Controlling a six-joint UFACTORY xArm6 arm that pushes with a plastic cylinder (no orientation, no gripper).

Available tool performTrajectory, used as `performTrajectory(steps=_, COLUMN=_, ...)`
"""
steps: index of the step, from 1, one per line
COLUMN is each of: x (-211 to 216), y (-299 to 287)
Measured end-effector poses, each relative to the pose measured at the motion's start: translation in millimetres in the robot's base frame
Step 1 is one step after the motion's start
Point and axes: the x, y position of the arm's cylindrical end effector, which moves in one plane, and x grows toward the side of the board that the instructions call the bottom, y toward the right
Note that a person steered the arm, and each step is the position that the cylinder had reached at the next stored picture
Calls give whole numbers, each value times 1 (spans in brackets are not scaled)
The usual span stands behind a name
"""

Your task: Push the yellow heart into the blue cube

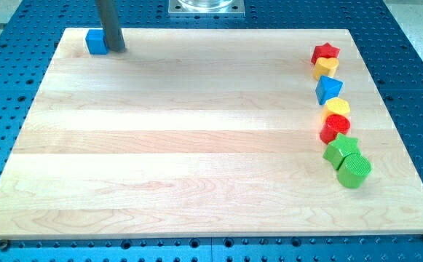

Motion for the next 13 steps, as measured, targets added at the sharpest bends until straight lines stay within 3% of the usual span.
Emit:
performTrajectory(steps=1, x=15, y=41)
performTrajectory(steps=3, x=-15, y=242)
performTrajectory(steps=4, x=-51, y=300)
performTrajectory(steps=6, x=-54, y=434)
performTrajectory(steps=8, x=49, y=432)
performTrajectory(steps=9, x=79, y=403)
performTrajectory(steps=10, x=80, y=380)
performTrajectory(steps=13, x=28, y=180)
